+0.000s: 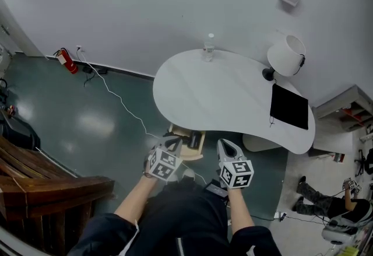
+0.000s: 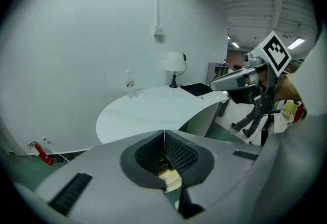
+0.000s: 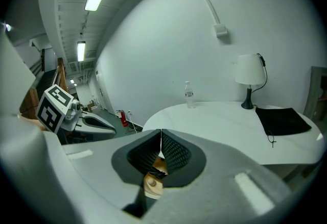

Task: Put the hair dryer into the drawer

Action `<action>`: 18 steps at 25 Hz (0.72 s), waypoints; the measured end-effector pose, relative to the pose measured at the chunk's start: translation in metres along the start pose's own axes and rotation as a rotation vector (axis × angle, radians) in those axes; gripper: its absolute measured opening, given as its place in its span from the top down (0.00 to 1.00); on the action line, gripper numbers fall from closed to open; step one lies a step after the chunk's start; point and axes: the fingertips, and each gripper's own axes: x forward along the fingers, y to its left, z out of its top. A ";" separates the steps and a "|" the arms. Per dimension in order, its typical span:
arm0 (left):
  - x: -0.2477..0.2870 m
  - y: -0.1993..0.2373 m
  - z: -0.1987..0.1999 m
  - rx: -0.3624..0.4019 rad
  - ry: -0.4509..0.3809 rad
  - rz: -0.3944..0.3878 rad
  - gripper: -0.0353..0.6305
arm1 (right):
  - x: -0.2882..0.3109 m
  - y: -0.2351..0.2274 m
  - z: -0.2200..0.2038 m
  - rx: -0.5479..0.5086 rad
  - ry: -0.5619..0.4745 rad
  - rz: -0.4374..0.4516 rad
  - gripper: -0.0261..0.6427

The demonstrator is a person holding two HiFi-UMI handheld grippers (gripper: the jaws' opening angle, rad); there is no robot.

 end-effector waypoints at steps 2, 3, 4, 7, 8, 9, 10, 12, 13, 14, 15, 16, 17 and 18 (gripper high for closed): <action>0.001 -0.002 0.001 0.000 0.001 -0.002 0.93 | 0.000 -0.001 0.001 0.002 -0.003 0.001 0.95; 0.001 -0.003 0.001 0.000 0.002 -0.004 0.93 | 0.000 -0.002 0.001 0.003 -0.004 0.001 0.95; 0.002 -0.004 0.001 0.001 0.004 -0.005 0.93 | 0.000 -0.002 0.002 0.004 -0.004 0.002 0.95; 0.001 -0.006 0.000 0.001 0.010 -0.007 0.93 | 0.001 0.000 0.002 0.001 0.002 0.006 0.96; 0.001 -0.007 -0.001 0.001 0.010 -0.008 0.93 | 0.001 0.001 0.001 -0.001 0.005 0.007 0.96; 0.001 -0.007 -0.001 0.000 0.010 -0.010 0.93 | 0.001 0.001 0.001 -0.002 0.007 0.008 0.96; 0.001 -0.008 -0.001 -0.001 0.010 -0.011 0.93 | 0.001 0.001 0.000 -0.003 0.009 0.010 0.96; 0.002 -0.008 -0.001 -0.002 0.011 -0.012 0.93 | 0.001 0.001 -0.002 -0.004 0.013 0.011 0.96; 0.002 -0.008 -0.001 -0.002 0.012 -0.012 0.93 | 0.002 0.001 -0.002 -0.004 0.015 0.011 0.96; 0.003 -0.008 -0.001 -0.001 0.013 -0.012 0.93 | 0.002 0.000 -0.002 -0.004 0.016 0.012 0.96; 0.003 -0.008 -0.002 -0.001 0.015 -0.013 0.93 | 0.002 0.001 -0.003 -0.004 0.018 0.012 0.96; 0.003 -0.008 -0.003 -0.001 0.017 -0.013 0.93 | 0.002 0.001 -0.003 -0.004 0.020 0.012 0.96; 0.002 -0.007 -0.004 -0.002 0.018 -0.011 0.93 | 0.002 0.001 -0.004 -0.005 0.022 0.013 0.96; 0.002 -0.006 -0.005 -0.002 0.016 -0.008 0.93 | 0.002 0.002 -0.004 -0.005 0.023 0.014 0.96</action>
